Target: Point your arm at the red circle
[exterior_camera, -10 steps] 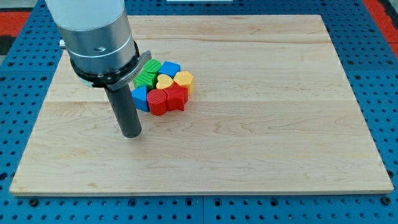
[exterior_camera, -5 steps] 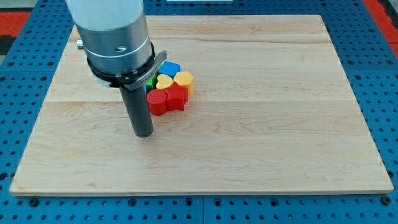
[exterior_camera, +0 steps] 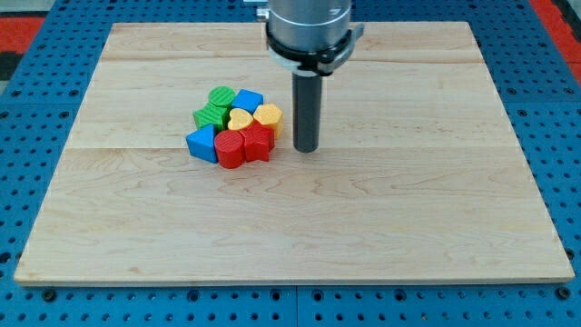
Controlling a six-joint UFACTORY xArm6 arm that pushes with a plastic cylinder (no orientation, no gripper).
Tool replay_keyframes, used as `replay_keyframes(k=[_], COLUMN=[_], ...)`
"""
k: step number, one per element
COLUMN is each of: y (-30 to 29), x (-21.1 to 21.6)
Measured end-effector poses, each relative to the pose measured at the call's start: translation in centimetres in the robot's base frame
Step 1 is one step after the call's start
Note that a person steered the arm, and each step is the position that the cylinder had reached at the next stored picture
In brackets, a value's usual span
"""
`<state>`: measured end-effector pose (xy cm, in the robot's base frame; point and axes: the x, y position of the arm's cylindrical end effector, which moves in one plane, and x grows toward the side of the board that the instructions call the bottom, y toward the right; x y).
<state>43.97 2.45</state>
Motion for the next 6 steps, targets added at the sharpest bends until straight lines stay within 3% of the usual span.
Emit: replay_keyframes(k=[2,3,5,6], y=[0.1,-5.0,-13.5,-11.2], x=[1.8,5.4,5.0,4.8])
